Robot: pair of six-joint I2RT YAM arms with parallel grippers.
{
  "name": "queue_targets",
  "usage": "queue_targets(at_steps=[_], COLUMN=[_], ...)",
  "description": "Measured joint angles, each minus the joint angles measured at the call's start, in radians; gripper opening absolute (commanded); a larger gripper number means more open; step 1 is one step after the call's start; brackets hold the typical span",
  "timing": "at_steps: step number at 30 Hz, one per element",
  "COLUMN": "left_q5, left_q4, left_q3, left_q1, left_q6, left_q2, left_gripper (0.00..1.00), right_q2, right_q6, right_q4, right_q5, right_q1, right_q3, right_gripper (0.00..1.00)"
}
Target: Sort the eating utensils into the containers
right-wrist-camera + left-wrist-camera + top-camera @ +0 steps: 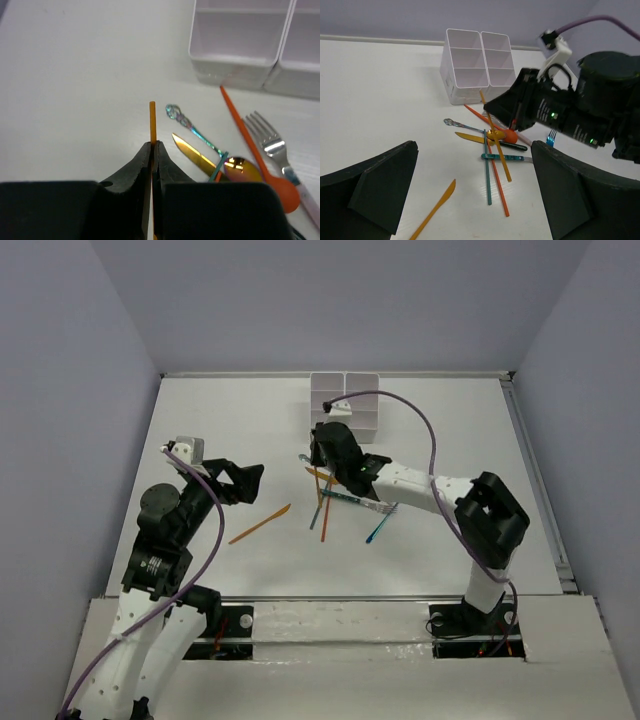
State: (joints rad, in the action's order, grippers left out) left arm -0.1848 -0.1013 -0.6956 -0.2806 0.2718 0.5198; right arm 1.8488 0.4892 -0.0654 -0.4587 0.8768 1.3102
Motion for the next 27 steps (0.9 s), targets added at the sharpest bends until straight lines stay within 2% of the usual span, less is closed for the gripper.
queue_targets(at_steps=[7, 12, 18, 27], left_q5=[-0.006, -0.007, -0.01, -0.025], left_q4=[0.0, 0.0, 0.002, 0.006], left_q3=[0.0, 0.0, 0.0, 0.0], left_q1=[0.0, 0.0, 0.001, 0.039], left_q6=[0.0, 0.0, 0.0, -0.001], left_q2=[0.01, 0.019, 0.043, 0.106], left_gripper=[0.99, 0.99, 0.99, 0.99], right_q2=[-0.055, -0.018, 0.166, 0.424], right_q6=[-0.088, -0.122, -0.228, -0.341], right_q4=[-0.246, -0.357, -0.505, -0.643], right_q5=[0.001, 0.002, -0.01, -0.003], right_q1=[-0.1, -0.243, -0.358, -0.364], right_q3=[0.0, 0.048, 0.269, 0.549], right_gripper=[0.0, 0.0, 0.0, 0.0])
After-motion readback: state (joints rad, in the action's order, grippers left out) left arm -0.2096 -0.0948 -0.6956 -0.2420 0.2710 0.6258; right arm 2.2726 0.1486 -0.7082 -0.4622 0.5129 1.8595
